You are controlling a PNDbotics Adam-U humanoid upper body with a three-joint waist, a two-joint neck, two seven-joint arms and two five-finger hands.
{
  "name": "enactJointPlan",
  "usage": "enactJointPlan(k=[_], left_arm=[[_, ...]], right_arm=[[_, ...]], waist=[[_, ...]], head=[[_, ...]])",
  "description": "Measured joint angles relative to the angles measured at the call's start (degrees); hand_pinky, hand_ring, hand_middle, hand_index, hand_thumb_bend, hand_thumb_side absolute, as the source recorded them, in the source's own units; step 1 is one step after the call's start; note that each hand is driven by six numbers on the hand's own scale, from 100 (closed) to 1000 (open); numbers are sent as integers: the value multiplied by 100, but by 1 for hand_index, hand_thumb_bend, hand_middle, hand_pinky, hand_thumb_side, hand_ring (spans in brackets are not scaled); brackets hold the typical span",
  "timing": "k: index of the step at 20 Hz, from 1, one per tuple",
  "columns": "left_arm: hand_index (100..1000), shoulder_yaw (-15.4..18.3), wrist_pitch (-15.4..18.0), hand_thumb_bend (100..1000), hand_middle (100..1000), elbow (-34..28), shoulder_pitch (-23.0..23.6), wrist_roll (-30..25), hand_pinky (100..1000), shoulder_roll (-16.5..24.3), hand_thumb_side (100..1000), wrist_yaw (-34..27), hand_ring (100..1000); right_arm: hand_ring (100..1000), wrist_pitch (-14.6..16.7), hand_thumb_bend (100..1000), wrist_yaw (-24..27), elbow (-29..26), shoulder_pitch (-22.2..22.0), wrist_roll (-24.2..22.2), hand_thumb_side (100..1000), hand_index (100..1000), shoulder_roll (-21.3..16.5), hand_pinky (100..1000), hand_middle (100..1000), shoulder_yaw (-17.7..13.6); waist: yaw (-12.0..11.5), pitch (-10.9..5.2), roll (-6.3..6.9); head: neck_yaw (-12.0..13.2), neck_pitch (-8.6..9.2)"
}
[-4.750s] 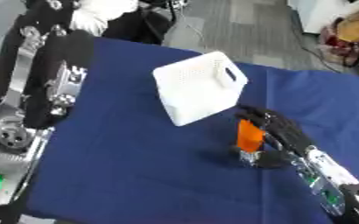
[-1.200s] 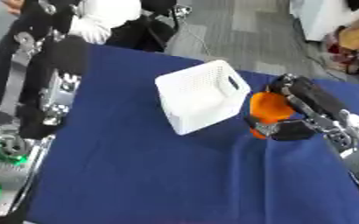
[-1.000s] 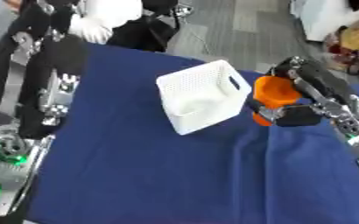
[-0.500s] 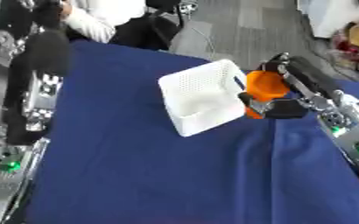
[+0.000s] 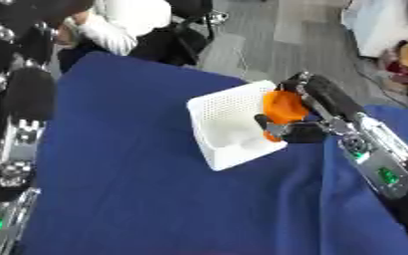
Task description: Pick up objects on the table and place them in the box.
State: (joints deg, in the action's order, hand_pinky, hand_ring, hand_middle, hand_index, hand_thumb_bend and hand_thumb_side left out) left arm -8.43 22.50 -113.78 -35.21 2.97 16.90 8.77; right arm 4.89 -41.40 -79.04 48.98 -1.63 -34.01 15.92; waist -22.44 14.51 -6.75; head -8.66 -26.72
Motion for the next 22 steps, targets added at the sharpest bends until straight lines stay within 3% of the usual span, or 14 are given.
enactJointPlan(k=[7, 14, 16, 17, 18, 19, 20, 21, 22], left_arm=[[926, -28, 25, 193, 978, 0, -225, -50, 1000, -141, 812, -79, 886], [933, -59, 17, 198, 974, 0, -393, -101, 1000, -306, 813, -168, 886], [933, -60, 10, 199, 973, 0, -438, -110, 1000, -325, 813, -184, 886], [933, -60, 7, 199, 973, 0, -448, -114, 1000, -325, 813, -190, 886], [932, -60, 3, 198, 973, 0, -458, -118, 1000, -326, 813, -198, 886], [933, -60, -1, 198, 973, 0, -478, -122, 1000, -327, 813, -200, 886], [933, -60, -7, 198, 973, 0, -491, -129, 1000, -328, 813, -201, 886], [933, -60, -10, 198, 973, 0, -491, -132, 1000, -330, 813, -201, 886], [932, -60, -11, 197, 973, 0, -492, -133, 1000, -341, 814, -202, 886]], right_arm=[[100, -46, 100, -63, -46, 245, -2, 578, 100, -177, 100, 100, -41], [100, -66, 100, -152, 82, 288, 419, 606, 106, -186, 100, 100, -129], [100, -61, 199, -212, 151, 289, 592, 689, 182, -193, 100, 100, -150], [100, -63, 230, -295, 178, 289, 688, 725, 230, -194, 100, 149, -156], [100, -64, 280, -401, 208, 289, 783, 808, 446, -196, 100, 386, -170], [207, -65, 301, -511, 238, 289, 863, 843, 522, -196, 100, 467, -179], [427, -61, 359, -613, 271, 289, 921, 922, 656, -196, 125, 618, -179], [501, -50, 382, -705, 308, 289, 958, 968, 697, -196, 253, 678, -179], [643, -30, 440, -783, 340, 289, 980, 1000, 766, -196, 477, 776, -180]], waist=[[-262, 97, -201], [-450, 241, -333], [-486, 270, -375], [-496, 276, -379], [-505, 280, -382], [-512, 288, -385], [-517, 301, -388], [-518, 307, -388], [-518, 308, -388]], head=[[-234, 204], [-290, 387], [-290, 414], [-290, 415], [-290, 415], [-289, 415], [-287, 415], [-286, 415], [-285, 415]])
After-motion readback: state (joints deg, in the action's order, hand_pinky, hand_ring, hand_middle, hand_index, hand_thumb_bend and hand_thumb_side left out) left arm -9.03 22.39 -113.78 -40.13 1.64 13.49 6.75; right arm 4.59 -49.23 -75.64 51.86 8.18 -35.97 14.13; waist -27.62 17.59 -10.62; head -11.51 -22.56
